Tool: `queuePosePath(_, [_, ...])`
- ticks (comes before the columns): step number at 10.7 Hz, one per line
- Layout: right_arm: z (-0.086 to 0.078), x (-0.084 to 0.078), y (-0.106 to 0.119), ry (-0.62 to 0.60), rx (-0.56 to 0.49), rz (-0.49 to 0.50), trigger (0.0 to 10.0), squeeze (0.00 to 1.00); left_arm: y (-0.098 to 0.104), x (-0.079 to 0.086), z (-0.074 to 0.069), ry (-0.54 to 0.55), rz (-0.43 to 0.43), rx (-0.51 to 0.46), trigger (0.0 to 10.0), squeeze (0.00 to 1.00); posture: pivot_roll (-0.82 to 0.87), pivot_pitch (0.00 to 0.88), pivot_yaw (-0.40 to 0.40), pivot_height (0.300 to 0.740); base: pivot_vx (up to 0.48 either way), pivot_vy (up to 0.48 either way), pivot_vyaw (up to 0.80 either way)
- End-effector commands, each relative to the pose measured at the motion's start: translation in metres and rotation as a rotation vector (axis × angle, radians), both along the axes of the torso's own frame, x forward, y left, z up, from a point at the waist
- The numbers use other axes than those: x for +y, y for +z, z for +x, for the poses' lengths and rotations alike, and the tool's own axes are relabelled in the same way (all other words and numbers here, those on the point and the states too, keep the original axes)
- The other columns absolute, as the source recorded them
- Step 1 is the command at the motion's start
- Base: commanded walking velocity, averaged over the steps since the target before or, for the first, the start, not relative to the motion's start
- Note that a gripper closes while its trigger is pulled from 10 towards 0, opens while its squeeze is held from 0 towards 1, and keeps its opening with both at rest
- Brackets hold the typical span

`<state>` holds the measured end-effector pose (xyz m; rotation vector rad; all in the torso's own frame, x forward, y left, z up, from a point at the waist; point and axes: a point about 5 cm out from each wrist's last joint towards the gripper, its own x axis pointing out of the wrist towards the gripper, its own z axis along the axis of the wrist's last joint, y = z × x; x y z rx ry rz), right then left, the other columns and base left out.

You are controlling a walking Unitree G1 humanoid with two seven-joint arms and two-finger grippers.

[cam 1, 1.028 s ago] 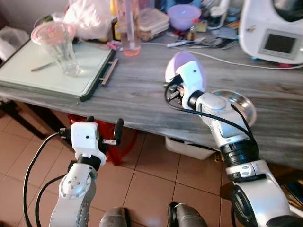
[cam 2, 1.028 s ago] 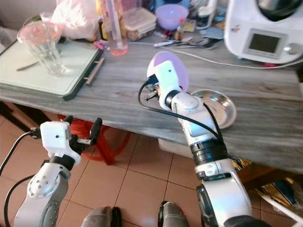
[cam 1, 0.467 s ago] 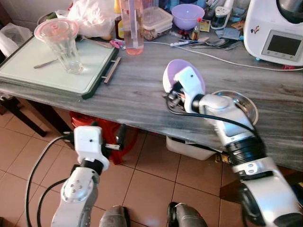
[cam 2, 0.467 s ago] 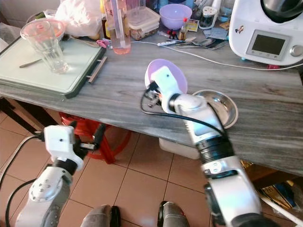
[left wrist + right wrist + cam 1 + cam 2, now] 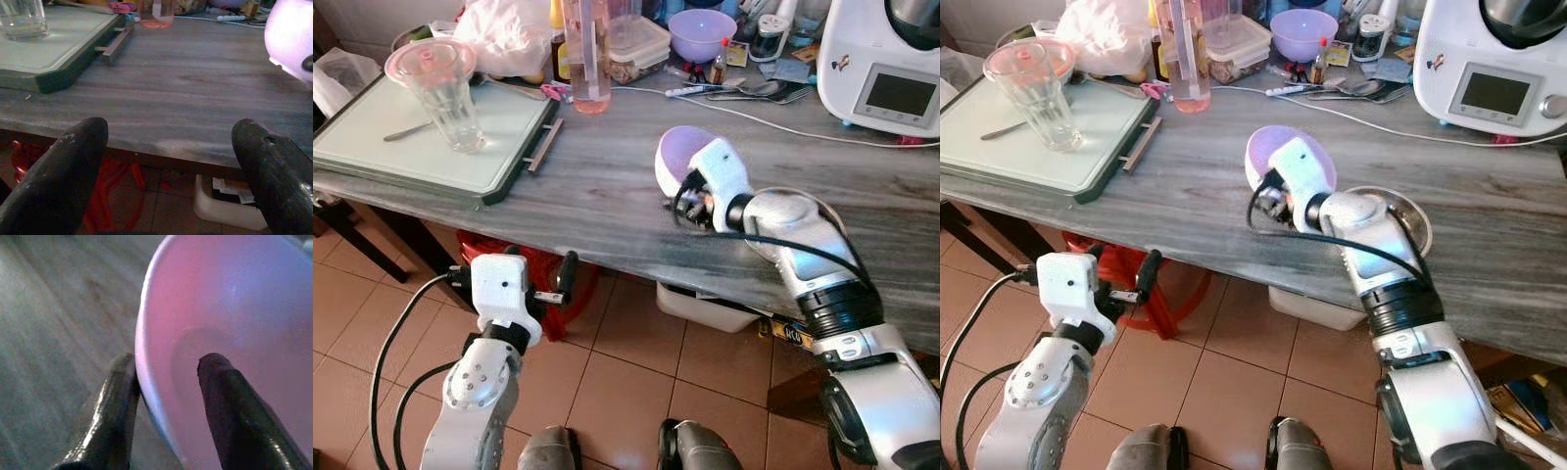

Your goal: Setting the table

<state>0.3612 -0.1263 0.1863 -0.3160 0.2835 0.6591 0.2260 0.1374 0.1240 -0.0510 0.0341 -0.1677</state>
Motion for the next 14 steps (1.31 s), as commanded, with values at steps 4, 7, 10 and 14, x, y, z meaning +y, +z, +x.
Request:
queuePosePath(4, [-0.002, 0.006, 0.023, -0.009, -0.064, 0.078, 10.0, 1.0, -0.004, 0.002, 0.001, -0.002, 0.012, 0.016, 10.0, 0.0, 0.07, 0.1, 0.009, 0.74, 0.0, 0.0, 0.0])
queuePosePath(7, [-0.007, 0.014, 0.019, 0.012, -0.053, 0.103, 10.0, 1.0, -0.004, 0.004, 0.002, -0.001, 0.019, 0.018, 10.0, 0.0, 0.07, 0.101, 0.005, 0.74, 0.0, 0.0, 0.0])
queuePosePath(10, [-0.017, 0.014, 0.02, -0.039, -0.135, 0.194, 10.0, 1.0, -0.005, 0.007, 0.003, -0.001, 0.027, 0.021, 10.0, 0.0, 0.07, 0.111, 0.012, 0.74, 0.0, 0.0, 0.0])
queuePosePath(14, [-0.038, -0.024, 0.03, -0.474, -0.482, 0.267, 10.0, 1.0, -0.002, 0.008, 0.007, 0.022, 0.013, -0.001, 10.0, 0.0, 0.06, 0.069, 0.009, 0.74, 0.0, 0.0, 0.0])
